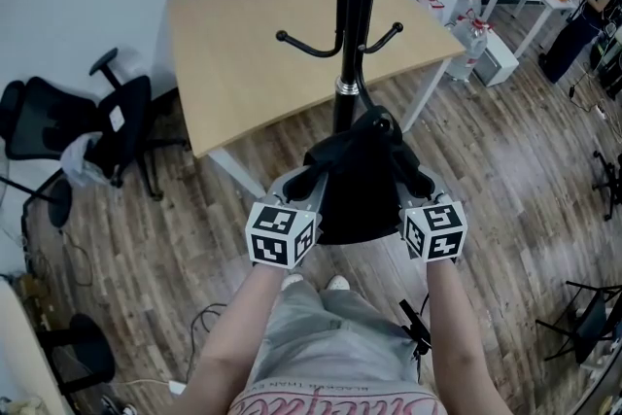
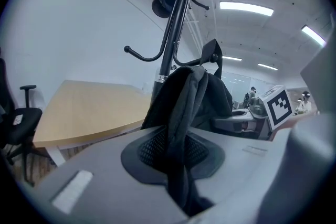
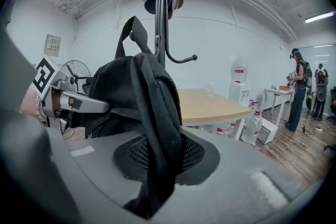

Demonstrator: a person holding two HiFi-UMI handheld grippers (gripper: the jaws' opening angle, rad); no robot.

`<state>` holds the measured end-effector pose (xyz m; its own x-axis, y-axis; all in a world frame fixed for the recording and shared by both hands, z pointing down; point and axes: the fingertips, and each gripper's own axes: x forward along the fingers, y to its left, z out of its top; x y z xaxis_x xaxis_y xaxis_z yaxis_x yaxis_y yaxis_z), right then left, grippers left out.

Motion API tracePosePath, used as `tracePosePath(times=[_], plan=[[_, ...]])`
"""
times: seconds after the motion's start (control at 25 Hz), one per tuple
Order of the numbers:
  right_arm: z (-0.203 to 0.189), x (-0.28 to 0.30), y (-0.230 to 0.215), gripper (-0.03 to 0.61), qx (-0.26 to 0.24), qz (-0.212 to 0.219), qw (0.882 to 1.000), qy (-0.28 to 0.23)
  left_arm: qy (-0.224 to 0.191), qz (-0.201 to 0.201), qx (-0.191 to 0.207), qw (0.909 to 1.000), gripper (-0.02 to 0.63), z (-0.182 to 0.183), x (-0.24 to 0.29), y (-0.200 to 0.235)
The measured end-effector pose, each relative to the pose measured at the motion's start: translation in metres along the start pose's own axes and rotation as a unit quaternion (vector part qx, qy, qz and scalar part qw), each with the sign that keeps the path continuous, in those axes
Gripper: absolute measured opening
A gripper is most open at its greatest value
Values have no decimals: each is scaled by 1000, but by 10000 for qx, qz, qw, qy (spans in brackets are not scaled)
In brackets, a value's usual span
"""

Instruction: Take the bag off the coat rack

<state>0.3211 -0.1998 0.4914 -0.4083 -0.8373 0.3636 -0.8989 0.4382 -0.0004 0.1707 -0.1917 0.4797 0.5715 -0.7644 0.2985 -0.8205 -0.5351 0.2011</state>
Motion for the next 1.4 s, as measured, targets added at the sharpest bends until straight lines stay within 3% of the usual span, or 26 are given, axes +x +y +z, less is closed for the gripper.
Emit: tracePosePath(times=[0.48, 0.96, 1.4], plan=[[16, -13, 32, 71, -41, -74, 10000, 40, -124, 124, 31, 9998, 67, 12, -34, 7], [46, 6, 82, 69, -42, 197, 9998, -2, -253, 515, 19, 9983, 67, 34, -75, 49], [93, 33, 128, 67, -359, 438, 9979, -301, -672, 944, 133, 9932, 67, 71, -112, 96]])
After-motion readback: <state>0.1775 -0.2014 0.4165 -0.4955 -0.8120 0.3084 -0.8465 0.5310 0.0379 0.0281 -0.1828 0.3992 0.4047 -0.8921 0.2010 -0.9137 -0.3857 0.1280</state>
